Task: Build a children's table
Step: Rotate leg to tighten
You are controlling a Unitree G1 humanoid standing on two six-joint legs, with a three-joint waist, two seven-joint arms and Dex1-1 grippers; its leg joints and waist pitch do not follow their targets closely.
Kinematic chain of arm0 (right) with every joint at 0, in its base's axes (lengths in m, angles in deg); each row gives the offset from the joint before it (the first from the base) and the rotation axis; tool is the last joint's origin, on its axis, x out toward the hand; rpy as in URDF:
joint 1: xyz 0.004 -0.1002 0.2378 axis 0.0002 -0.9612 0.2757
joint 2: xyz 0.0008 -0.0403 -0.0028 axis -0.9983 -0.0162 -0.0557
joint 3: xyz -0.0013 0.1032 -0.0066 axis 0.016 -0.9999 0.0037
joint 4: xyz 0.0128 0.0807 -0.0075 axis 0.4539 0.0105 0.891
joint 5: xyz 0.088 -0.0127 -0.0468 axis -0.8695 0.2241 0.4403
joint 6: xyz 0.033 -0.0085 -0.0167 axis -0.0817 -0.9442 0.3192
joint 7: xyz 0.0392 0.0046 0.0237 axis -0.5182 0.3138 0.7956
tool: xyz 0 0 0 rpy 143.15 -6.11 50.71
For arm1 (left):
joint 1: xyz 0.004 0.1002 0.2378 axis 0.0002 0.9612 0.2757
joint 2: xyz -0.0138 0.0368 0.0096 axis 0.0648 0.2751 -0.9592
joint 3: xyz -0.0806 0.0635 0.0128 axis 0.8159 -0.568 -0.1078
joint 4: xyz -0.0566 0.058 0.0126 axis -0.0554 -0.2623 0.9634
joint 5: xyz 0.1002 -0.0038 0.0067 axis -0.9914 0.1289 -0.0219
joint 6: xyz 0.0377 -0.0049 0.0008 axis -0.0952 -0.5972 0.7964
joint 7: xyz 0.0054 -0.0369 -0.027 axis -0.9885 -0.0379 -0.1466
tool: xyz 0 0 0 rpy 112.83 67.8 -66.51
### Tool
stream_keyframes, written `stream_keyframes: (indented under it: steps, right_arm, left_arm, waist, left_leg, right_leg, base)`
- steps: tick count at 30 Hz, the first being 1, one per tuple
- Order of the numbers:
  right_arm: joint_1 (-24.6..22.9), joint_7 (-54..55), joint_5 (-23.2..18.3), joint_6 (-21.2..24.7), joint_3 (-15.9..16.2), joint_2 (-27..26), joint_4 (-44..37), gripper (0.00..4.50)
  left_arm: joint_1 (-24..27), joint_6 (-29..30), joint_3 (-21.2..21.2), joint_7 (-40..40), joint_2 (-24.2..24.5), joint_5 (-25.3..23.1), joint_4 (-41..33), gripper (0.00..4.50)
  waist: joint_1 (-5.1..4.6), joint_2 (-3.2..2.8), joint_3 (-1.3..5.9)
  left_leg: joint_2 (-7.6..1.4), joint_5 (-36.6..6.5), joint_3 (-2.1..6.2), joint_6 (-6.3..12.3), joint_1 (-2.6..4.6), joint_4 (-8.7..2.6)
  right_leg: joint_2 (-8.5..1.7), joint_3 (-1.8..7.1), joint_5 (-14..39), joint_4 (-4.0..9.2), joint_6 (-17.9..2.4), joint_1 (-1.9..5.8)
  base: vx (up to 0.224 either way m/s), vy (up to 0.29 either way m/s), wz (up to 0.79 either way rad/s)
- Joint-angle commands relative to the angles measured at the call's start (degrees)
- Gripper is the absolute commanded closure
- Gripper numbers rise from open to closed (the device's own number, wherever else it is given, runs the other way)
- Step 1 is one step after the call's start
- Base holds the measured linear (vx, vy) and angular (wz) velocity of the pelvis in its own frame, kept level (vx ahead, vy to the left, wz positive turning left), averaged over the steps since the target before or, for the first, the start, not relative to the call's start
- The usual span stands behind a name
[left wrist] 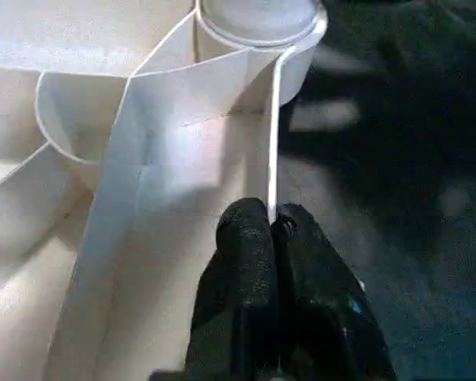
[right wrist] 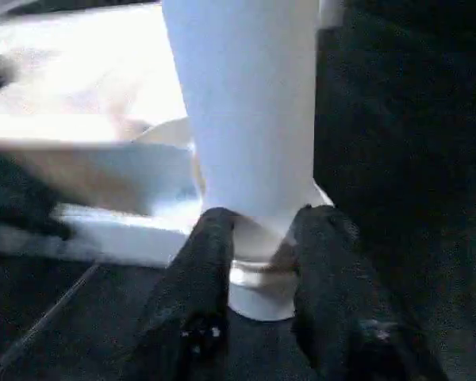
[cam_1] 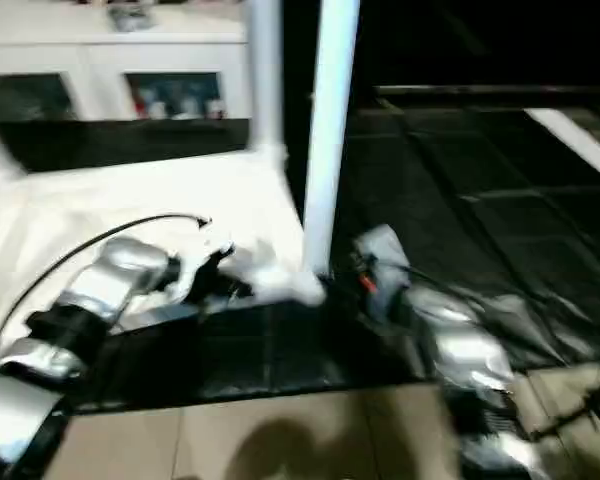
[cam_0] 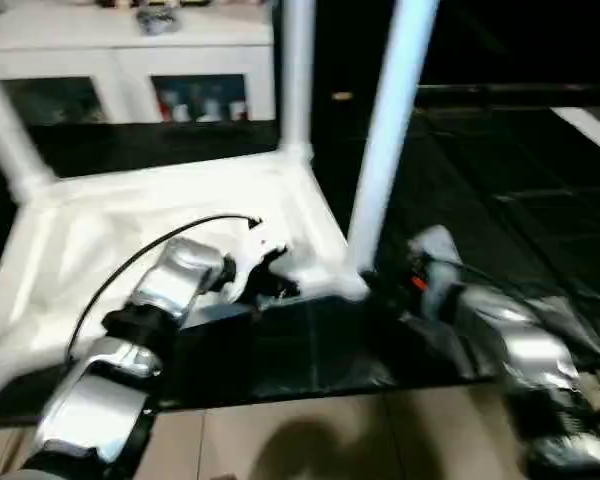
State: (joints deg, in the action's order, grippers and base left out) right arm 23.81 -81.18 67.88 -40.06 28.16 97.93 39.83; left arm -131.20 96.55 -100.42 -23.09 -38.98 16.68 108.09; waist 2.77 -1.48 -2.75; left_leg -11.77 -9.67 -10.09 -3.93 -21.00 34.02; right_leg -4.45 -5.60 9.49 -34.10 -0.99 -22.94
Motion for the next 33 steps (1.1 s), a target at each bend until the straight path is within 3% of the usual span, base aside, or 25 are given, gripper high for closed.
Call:
stream_keyframes:
  steps: [1,2,3,7,8,11,19,22,25,33]
  right_arm:
    - [1.5,0.3,-0.7,1.2,4.9,-4.9,1.3,3.57]
    - [1.8,1.1,-0.5,1.0,4.8,-5.4,1.2,3.65]
    - [1.9,1.7,-0.3,1.1,4.9,-5.9,0.3,3.77]
    - [0.1,0.9,2.1,-0.4,6.0,-4.3,-2.0,3.77]
    - [-0.9,1.1,1.7,-0.4,5.1,-3.4,-3.2,3.77]
    - [-2.9,-1.0,0.9,-0.7,4.9,-1.5,-5.8,3.77]
    - [-7.1,-7.6,-3.9,0.5,1.9,4.4,-12.1,3.03]
    - [-8.9,-16.7,-8.4,0.3,0.2,9.2,-15.0,2.79]
    - [-9.3,-21.7,-10.1,-0.8,-0.6,13.3,-15.0,2.47]
    - [-7.7,-28.6,-11.3,-2.5,-1.7,18.5,-11.9,1.93]
  left_arm:
    - [-3.3,-0.8,-0.3,0.3,-5.3,3.2,-2.7,4.50]
    - [-3.5,-0.8,0.0,1.3,-5.5,3.0,-2.5,4.50]
    - [-3.7,-0.8,0.1,2.7,-5.8,2.5,-2.6,4.50]
    - [-3.0,-0.9,0.1,3.5,-4.8,1.7,-3.1,4.50]
    - [-2.5,-1.0,0.0,3.5,-4.1,1.3,-3.2,4.50]
    - [-2.1,-1.7,-0.3,3.4,-2.9,0.7,-2.8,4.50]
    - [-1.6,-3.7,-0.9,1.4,-0.2,0.1,-1.8,4.50]
    - [-1.4,-5.6,-2.1,-2.3,1.2,0.4,-1.9,4.50]
    - [-0.9,-7.3,-3.3,-6.4,2.3,0.7,-2.4,4.50]
    - [0.8,-11.8,-6.7,-16.5,5.7,0.7,-4.5,4.50]
  waist:
    - [0.30,0.52,3.85]
    - [0.17,0.62,4.00]
    - [0.42,0.74,4.36]
    - [1.59,0.70,4.58]
    - [2.07,0.63,4.56]
    - [2.26,0.74,4.44]
    - [2.15,0.57,3.93]
    - [2.29,0.59,4.06]
    - [2.53,0.61,4.22]
    - [2.93,0.59,4.04]
  left_leg:
    - [-0.79,-14.7,0.74,1.13,0.57,-3.91]
    - [-0.96,-12.5,0.65,2.41,0.10,-3.84]
    - [-1.02,-10.6,0.40,3.34,0.42,-3.54]
    - [-1.30,-4.9,0.25,5.43,0.30,-3.35]
    - [-1.29,-4.1,0.31,5.75,0.06,-3.37]
    - [-1.26,-5.5,0.28,5.56,0.09,-3.46]
    - [-1.07,-10.7,0.28,3.63,0.20,-3.69]
    - [-1.19,-10.0,0.32,4.15,0.20,-3.61]
    - [-1.28,-8.7,0.33,5.04,0.06,-3.50]
    - [-1.46,-10.5,0.22,4.53,0.39,-3.51]
  right_leg:
    - [-3.93,2.30,23.1,5.30,-8.4,2.91]
    - [-3.94,2.58,18.0,4.76,-9.8,3.09]
    - [-4.01,2.80,14.1,4.42,-11.3,2.91]
    - [-3.73,3.03,5.0,3.16,-13.2,3.06]
    - [-3.94,3.01,3.1,2.92,-13.5,3.41]
    - [-3.98,2.99,4.3,3.06,-13.1,3.49]
    - [-3.94,2.87,15.0,4.62,-9.4,3.46]
    - [-3.85,2.87,13.6,4.42,-9.8,3.34]
    - [-3.83,2.86,10.6,4.00,-10.9,3.46]
    - [-3.98,2.71,14.6,4.39,-11.3,3.15]
  base:
    - [0.000,0.000,0.00]
    - [0.000,0.000,0.00]
    - [0.000,0.000,0.00]
    - [0.039,-0.010,0.06]
    - [0.000,0.000,0.00]
    - [0.000,0.000,0.00]
    - [0.000,0.000,0.00]
    - [0.000,0.000,0.00]
    - [0.000,0.000,0.00]
    - [0.000,0.000,0.00]
